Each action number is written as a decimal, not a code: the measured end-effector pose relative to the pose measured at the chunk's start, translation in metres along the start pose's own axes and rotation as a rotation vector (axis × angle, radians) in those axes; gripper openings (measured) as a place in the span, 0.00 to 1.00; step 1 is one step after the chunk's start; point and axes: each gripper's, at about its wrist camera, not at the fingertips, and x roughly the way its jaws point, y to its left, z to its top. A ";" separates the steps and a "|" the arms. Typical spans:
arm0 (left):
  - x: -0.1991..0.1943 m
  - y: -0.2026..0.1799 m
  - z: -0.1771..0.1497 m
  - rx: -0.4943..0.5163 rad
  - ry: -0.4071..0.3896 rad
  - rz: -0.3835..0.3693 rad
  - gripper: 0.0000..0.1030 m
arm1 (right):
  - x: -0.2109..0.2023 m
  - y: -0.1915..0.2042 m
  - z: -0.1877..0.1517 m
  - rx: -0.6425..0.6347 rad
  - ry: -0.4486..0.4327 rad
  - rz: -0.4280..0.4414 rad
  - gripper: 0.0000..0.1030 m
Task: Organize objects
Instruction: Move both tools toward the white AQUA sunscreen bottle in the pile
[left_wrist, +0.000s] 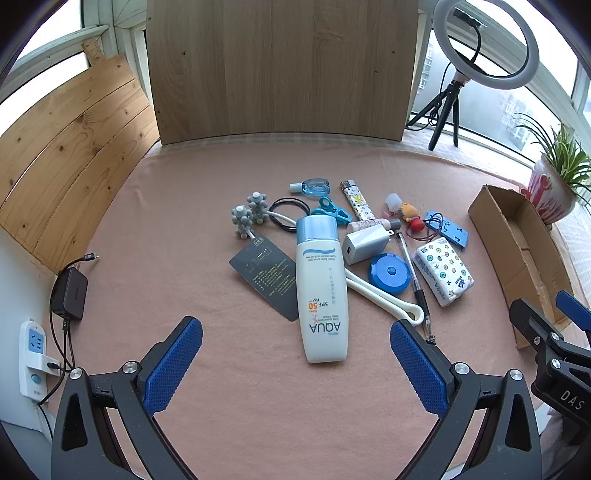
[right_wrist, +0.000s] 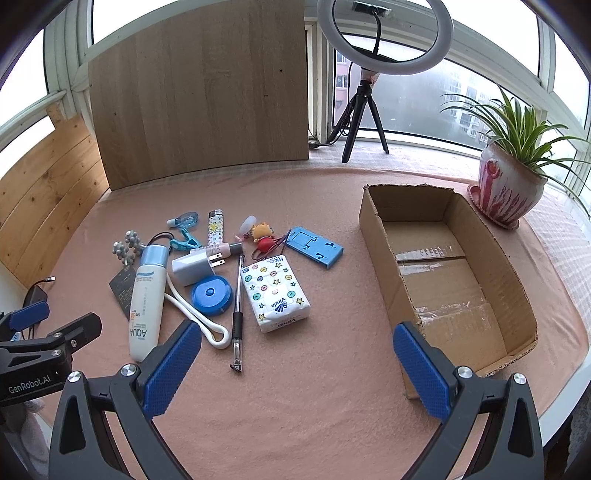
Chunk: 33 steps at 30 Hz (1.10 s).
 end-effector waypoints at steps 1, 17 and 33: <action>0.000 0.000 0.000 0.000 0.000 0.000 1.00 | 0.000 0.000 0.000 0.000 0.001 0.001 0.99; 0.006 0.004 -0.001 -0.008 0.007 0.005 1.00 | 0.006 0.003 -0.001 -0.014 0.023 0.011 0.99; 0.013 0.001 -0.003 -0.001 0.017 0.001 1.00 | 0.008 -0.002 -0.005 0.004 0.026 0.024 0.99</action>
